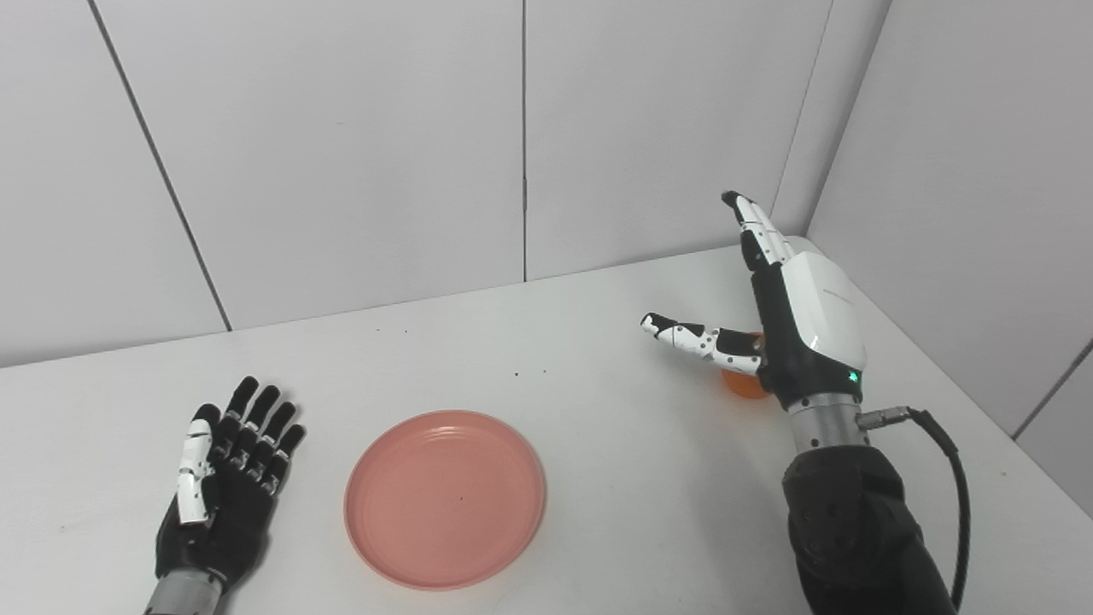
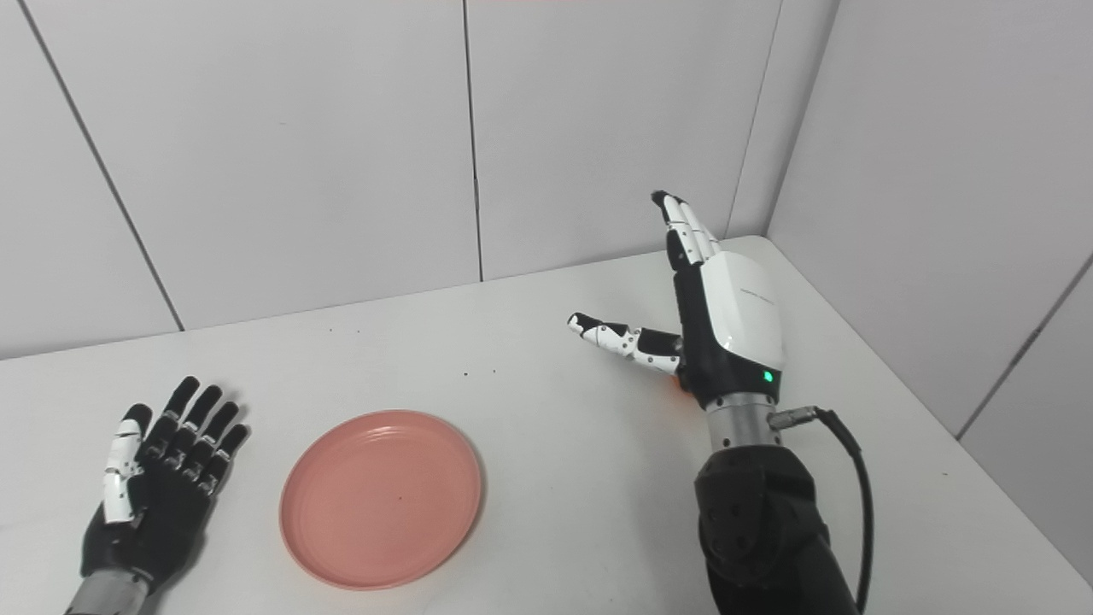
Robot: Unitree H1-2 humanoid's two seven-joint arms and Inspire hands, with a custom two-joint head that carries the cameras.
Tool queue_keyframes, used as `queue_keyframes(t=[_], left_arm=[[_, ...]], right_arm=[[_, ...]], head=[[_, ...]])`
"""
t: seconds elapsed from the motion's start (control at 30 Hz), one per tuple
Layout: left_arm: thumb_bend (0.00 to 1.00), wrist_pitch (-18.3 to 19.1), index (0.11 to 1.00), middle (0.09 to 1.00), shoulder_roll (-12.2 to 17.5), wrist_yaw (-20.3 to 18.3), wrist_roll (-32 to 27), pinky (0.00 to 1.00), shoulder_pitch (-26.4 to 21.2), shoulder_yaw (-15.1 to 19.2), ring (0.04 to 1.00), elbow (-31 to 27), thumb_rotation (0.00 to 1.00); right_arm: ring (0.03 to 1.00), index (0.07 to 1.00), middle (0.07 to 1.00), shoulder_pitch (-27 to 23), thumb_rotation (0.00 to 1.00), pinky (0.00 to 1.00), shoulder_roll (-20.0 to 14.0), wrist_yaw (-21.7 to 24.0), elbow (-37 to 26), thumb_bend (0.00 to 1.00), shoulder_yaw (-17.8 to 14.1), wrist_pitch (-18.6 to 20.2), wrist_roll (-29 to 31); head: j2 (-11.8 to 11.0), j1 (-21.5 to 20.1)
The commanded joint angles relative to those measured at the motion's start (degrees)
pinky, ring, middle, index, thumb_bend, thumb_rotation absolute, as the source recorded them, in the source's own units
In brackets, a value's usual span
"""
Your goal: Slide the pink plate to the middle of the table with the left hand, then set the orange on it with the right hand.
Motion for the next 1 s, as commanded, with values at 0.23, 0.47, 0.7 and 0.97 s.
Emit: queue_keyframes(t=[0.23,0.47,0.7,0.97], left_arm=[[0.33,2.99,1.000,1.000,1.04,0.95,-0.15,1.00,-0.22,0.59,1.000,1.67,1.00],[0.32,3.70,1.000,1.000,1.08,1.29,0.07,1.00,0.17,0.40,1.000,0.11,1.00],[0.33,5.10,1.000,1.000,1.11,1.88,0.02,1.00,0.39,0.36,1.000,-1.39,1.00],[0.32,5.84,1.000,1.000,1.01,2.20,0.00,1.00,0.37,0.52,1.000,-2.16,1.00]], right_arm=[[0.869,0.952,0.948,-1.01,0.36,0.74,-1.13,-1.15,1.75,0.94,-3.98,0.04,-0.07],[0.879,0.967,0.945,-0.57,0.31,0.77,-1.50,0.12,2.88,0.96,-6.12,0.55,1.54],[0.880,0.962,0.948,-0.27,0.35,0.76,-1.55,0.98,5.07,0.98,-7.64,0.94,0.66],[0.928,0.950,0.962,-0.40,0.37,0.83,-1.43,2.44,8.37,0.98,-8.73,0.97,2.10]], head=[[-0.18,-0.56],[0.25,-0.93],[0.59,-0.94],[0.83,-1.15]])
